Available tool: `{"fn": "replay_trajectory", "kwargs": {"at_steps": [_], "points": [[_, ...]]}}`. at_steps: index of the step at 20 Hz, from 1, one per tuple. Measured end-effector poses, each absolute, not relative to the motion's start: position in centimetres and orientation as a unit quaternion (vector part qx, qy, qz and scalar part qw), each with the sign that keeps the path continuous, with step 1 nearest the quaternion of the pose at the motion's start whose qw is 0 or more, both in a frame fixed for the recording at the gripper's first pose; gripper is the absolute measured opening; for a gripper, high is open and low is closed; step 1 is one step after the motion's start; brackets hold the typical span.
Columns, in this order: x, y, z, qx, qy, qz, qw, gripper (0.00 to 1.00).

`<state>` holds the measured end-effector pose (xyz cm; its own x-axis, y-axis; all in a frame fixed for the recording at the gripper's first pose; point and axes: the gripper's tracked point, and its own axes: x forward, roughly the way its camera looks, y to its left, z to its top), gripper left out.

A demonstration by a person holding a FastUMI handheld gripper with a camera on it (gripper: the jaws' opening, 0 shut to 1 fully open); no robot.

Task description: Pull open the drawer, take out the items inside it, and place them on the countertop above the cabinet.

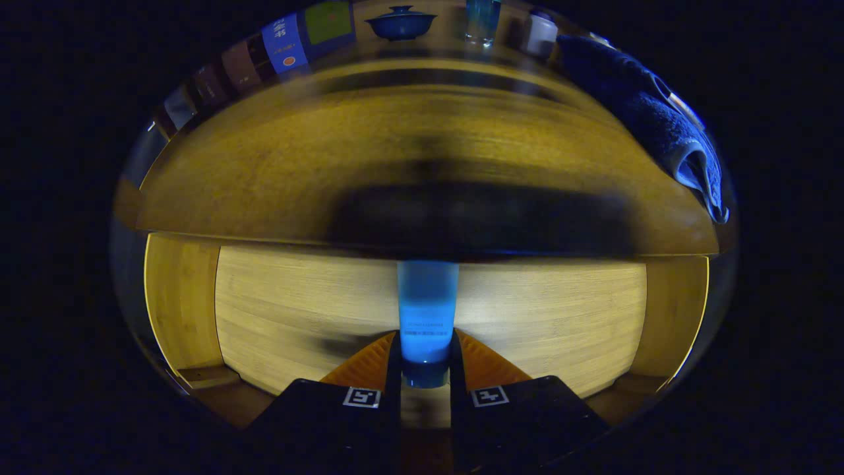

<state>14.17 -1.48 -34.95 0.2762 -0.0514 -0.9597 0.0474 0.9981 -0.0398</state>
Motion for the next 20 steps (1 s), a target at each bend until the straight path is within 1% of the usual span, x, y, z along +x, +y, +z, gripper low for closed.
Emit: {"fn": "replay_trajectory", "kwargs": {"at_steps": [3,7,11,15,20], "points": [[13.1,-1.2,-33.7,0.005,0.595,-0.023,0.803,0.35],[10.1,-1.0,-30.0,0.011,0.581,-0.008,0.814,0.35],[9.6,-0.3,-25.4,0.018,0.524,0.006,0.851,0.35],[12.4,-0.6,-20.5,0.008,0.468,0.007,0.884,0.35],[19.3,-1.4,-18.7,0.011,0.444,-0.003,0.896,0.34]]}}
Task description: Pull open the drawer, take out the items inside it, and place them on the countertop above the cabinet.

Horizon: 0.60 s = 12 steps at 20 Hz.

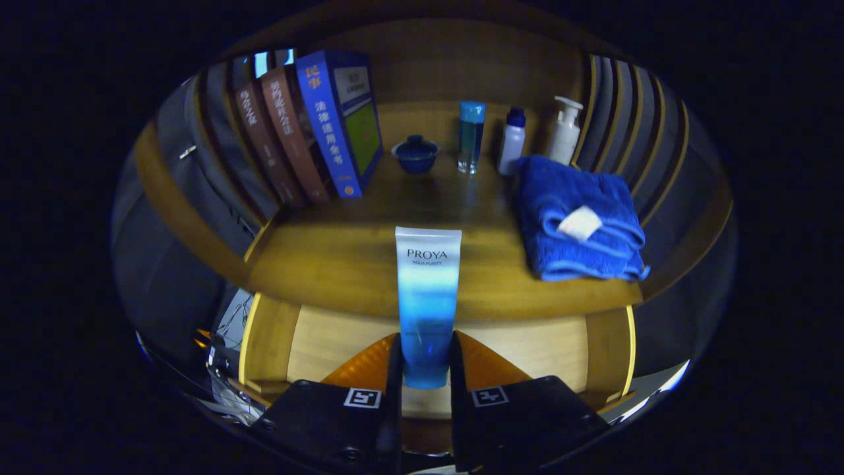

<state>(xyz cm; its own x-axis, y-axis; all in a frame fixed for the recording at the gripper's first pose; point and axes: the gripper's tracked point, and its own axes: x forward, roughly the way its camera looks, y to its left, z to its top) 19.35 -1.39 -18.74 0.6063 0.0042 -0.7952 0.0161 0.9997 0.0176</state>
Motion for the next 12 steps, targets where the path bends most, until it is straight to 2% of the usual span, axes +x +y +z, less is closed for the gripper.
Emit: {"fn": "replay_trajectory", "kwargs": {"at_steps": [7,12], "points": [[26.0,-3.3,-22.0,0.021,0.482,-0.025,0.876,0.34],[27.3,-3.6,-23.2,0.031,0.484,-0.030,0.874,0.64]]}}
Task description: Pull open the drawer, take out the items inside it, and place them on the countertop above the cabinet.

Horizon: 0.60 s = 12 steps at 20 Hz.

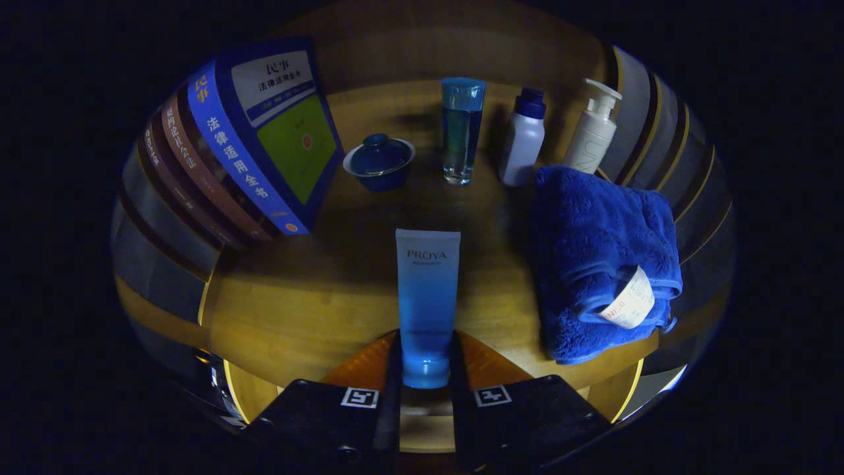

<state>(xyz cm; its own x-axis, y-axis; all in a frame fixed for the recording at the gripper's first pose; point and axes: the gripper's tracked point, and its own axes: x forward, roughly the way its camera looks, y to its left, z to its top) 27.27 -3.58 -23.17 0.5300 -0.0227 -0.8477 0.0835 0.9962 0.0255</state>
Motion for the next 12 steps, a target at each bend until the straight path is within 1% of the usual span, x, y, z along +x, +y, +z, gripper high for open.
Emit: {"fn": "replay_trajectory", "kwargs": {"at_steps": [6,10,12], "points": [[26.8,-3.7,-23.0,0.018,0.480,-0.026,0.877,1.00],[25.1,-3.2,-20.7,0.017,0.447,-0.019,0.894,1.00],[23.4,-2.7,-18.8,0.021,0.414,-0.013,0.910,1.00]]}}
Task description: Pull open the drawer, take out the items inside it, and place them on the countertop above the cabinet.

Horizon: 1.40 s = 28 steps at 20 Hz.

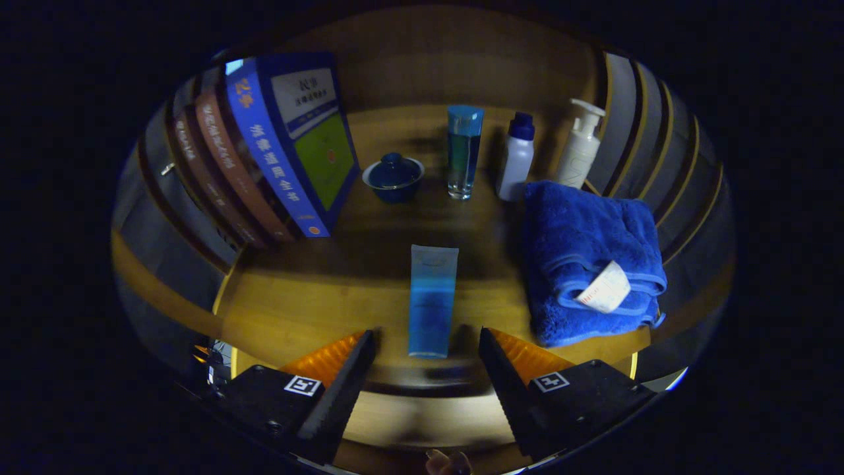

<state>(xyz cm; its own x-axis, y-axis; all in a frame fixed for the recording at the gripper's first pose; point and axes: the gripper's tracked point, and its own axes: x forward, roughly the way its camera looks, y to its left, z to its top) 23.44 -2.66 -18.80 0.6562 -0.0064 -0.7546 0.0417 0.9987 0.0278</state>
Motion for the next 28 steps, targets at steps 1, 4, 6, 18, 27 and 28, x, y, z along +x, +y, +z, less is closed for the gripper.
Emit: {"fn": "replay_trajectory", "kwargs": {"at_steps": [1,4,6,18,27,28], "points": [[22.5,-2.5,-17.8,0.022,0.395,-0.012,0.918,1.00],[18.7,-2.4,-14.6,0.026,0.332,-0.013,0.943,1.00],[15.9,-1.9,-12.5,0.028,0.285,-0.003,0.958,1.00],[0.4,-1.2,-13.2,0.036,0.126,0.010,0.991,0.99],[-0.3,-2.3,-23.8,0.048,0.190,-0.017,0.980,1.00],[-0.1,-2.4,-24.4,0.044,0.198,-0.016,0.979,1.00]]}}
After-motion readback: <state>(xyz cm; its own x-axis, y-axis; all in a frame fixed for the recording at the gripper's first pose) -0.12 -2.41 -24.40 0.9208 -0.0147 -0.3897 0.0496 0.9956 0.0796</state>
